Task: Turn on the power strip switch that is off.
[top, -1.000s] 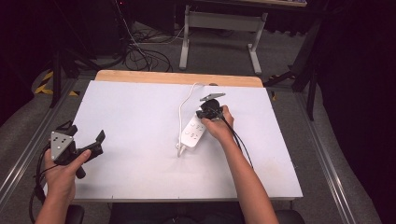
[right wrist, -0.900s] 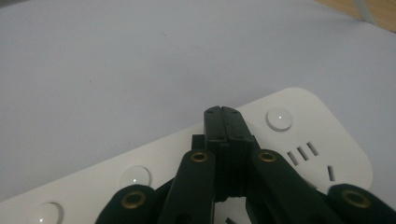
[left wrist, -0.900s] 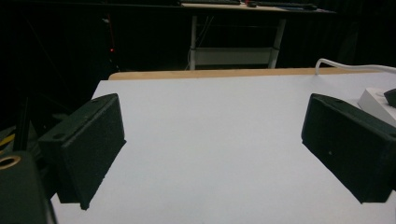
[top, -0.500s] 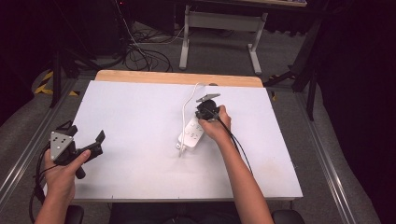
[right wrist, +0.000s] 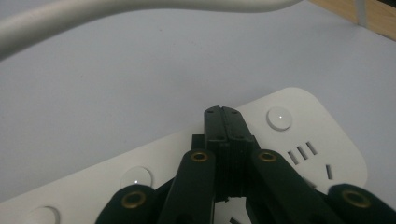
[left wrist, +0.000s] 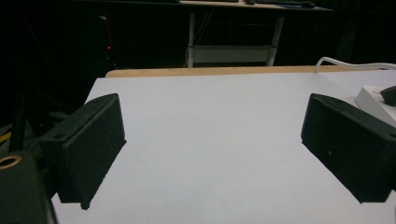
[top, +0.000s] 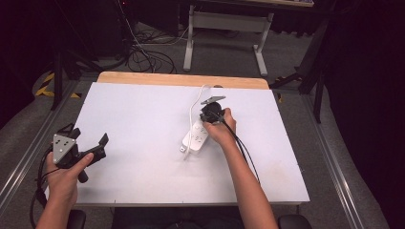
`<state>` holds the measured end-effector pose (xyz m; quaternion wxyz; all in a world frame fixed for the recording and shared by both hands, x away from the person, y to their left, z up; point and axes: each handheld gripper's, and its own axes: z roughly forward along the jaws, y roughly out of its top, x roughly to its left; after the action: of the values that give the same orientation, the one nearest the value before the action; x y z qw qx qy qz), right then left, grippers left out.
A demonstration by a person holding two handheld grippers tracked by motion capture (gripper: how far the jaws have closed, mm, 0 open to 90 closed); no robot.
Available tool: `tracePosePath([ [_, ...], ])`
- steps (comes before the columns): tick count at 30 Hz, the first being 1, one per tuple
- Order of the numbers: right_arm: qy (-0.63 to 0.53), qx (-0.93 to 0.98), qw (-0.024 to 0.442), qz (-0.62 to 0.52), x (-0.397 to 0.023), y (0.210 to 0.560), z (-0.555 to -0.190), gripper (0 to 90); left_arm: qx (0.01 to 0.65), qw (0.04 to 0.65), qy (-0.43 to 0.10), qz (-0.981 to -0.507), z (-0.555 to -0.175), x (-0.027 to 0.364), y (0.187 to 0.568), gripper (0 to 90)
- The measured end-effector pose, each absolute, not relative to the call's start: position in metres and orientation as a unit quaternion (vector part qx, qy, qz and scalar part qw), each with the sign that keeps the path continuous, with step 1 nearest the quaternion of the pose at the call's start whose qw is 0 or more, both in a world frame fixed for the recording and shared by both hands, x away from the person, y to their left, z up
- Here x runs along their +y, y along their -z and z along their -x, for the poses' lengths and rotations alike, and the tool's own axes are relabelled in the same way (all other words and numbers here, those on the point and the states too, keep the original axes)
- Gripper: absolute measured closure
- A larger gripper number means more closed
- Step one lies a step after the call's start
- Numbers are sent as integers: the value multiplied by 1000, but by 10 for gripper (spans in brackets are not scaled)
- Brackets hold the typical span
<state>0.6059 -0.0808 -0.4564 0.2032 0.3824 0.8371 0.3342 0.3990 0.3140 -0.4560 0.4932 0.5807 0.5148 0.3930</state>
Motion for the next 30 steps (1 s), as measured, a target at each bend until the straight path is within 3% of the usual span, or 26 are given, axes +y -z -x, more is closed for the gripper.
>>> tracePosePath([
  [30,-331,838,199,-386,-81,455,-607,900,519,490,-390,-582,-400,315,457,71],
])
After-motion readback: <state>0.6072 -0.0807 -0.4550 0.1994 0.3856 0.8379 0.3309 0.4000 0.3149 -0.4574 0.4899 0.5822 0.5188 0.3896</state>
